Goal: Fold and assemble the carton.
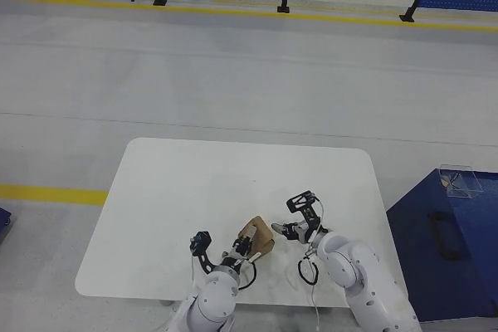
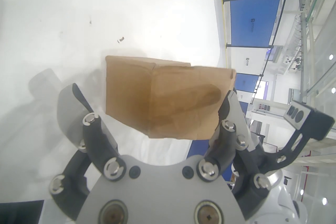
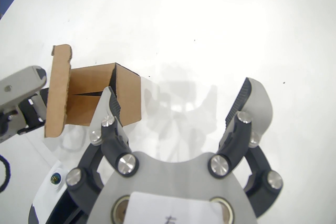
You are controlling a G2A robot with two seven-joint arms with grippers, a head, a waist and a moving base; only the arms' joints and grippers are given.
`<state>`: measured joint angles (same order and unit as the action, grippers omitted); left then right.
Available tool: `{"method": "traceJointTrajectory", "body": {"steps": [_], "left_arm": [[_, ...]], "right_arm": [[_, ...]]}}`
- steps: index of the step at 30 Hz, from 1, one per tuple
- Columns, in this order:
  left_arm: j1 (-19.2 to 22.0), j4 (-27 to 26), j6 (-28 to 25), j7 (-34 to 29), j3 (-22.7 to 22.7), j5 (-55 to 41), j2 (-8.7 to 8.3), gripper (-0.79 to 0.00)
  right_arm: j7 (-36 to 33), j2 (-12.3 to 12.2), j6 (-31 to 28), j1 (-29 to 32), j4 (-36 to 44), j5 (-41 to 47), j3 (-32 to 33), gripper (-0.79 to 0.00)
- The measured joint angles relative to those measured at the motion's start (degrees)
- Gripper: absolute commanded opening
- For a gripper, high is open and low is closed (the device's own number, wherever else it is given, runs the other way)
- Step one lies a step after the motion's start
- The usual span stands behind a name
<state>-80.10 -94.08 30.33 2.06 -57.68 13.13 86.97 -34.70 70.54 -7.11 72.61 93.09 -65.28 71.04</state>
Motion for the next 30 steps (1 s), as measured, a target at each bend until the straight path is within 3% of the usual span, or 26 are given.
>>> {"method": "traceJointTrajectory", "body": {"steps": [2, 4, 15, 18, 21, 23, 30], "left_arm": [[0.0, -1.3, 2.1, -1.1, -0.2, 0.5, -0.1, -0.256], [0.5, -2.1, 4.8, -2.6, 0.1, 1.3, -0.13, -0.4], [3.8, 1.3, 8.8, -2.7, 2.1, 1.4, 0.79, -0.317], [3.9, 1.6, 8.4, -2.3, 2.3, 1.4, 0.93, -0.332], [3.5, 1.4, 7.8, -2.3, 2.2, 1.4, 0.97, -0.286], [3.2, 1.2, 7.1, -2.3, 2.1, 1.4, 0.97, -0.215], [2.5, 1.0, 6.1, -3.0, 1.9, 1.8, 0.91, -0.292]], "right_arm": [[1.0, 0.0, 0.4, 0.6, 0.9, -0.2, 0.3, 0.0], [2.0, -0.1, 0.3, 1.3, 1.6, -0.2, 0.7, 0.0], [5.0, -0.4, -0.5, 3.7, 3.4, -0.6, 1.9, 0.0], [5.2, -0.3, -0.4, 3.5, 3.0, -1.1, 1.3, 0.0], [5.4, -0.1, 0.9, 2.7, 1.9, -2.3, 0.1, 0.0], [6.1, 0.2, 2.7, 2.0, 0.9, -3.4, -0.9, 0.0], [6.9, 0.8, 5.3, 0.4, -1.0, -4.8, -3.6, 0.0]]}}
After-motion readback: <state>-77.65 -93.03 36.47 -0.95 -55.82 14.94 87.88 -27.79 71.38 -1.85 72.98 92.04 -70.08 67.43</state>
